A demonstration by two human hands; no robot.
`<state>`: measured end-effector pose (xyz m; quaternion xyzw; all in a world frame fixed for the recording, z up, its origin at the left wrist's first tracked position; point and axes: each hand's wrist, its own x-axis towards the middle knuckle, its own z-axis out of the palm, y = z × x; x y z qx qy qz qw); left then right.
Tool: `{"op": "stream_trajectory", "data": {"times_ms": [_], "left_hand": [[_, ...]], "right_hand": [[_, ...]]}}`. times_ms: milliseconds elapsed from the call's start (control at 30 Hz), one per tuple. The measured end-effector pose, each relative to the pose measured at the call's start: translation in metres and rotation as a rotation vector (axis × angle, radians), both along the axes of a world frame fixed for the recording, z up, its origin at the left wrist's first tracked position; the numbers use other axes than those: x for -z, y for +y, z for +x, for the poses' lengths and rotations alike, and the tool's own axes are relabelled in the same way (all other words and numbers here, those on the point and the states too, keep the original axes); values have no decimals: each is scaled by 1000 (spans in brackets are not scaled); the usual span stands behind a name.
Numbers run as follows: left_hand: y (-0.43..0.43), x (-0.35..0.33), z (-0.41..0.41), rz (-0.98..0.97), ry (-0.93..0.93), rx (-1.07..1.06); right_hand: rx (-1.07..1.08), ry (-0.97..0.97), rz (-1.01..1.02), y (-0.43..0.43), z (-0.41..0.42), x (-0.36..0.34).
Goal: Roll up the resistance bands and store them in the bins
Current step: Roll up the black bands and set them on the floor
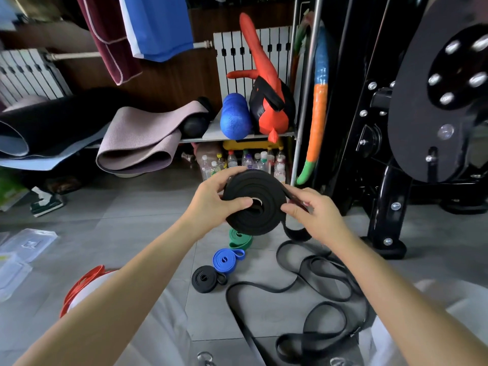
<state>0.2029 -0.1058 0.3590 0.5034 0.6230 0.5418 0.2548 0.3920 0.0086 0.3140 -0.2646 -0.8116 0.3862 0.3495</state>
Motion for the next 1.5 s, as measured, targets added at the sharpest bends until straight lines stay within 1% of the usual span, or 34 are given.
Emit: {"op": "stream_trajectory", "data": {"times_ms": [67, 167, 200, 300, 367, 433, 467, 600, 700, 767, 800, 867, 933, 1000, 1133, 1200, 1333, 1367, 1433, 1500], "left_hand": [[1, -2, -1, 34, -146, -29], [3, -4, -1, 48, -271, -41], [3, -5, -2, 49, -310, -43], [1, -3, -3, 53, -390, -55], [-2, -2, -5, 61, -400, -39], [-6, -4, -8, 63, -409, -33], [-7, -5, -10, 62, -408, -33], [-12, -10, -16, 63, -400, -70], [-15, -14, -16, 73, -402, -109], [-16, -17, -15, 75, -391, -135], [-16, -18, -14, 77, -388, -147], [-15, -23, -15, 84, -384, -169], [-12, -26, -20, 87, -374, -185], [-7, -27, -28, 81, -352, -197], [6, -9, -49, 55, -401, -258], [15, 7, -62, 24, -423, -297], [34, 58, -86, -91, -408, -340], [37, 75, -91, -131, -412, -350], [40, 114, -101, -206, -477, -393], [39, 157, -110, -283, -596, -456]], "right_hand": [[18, -17, 55, -5, -2, 7], [3, -39, 115, -13, -9, 8], [-14, -37, 88, -16, -13, 6], [-58, 54, -96, -20, -23, -4], [-71, 113, -226, -17, -26, -11], [-152, 213, -414, -12, -28, -16], [-176, 227, -457, -11, -29, -18], [-180, 189, -381, -16, -33, -23], [-70, 73, -199, -14, -40, -26], [-7, 23, -162, -12, -45, -28], [20, 29, -163, -11, -47, -30], [82, 98, -199, -11, -54, -32], [145, 179, -297, -9, -63, -33], [193, 175, -340, -6, -74, -32], [145, 195, -519, 1, -99, -19], [150, 110, -491, 11, -114, -5], [181, -188, -333, 29, -149, 38], [168, -259, -326, 32, -157, 53], [140, -381, -360, 37, -173, 87], [105, -467, -376, 40, -188, 124]]}}
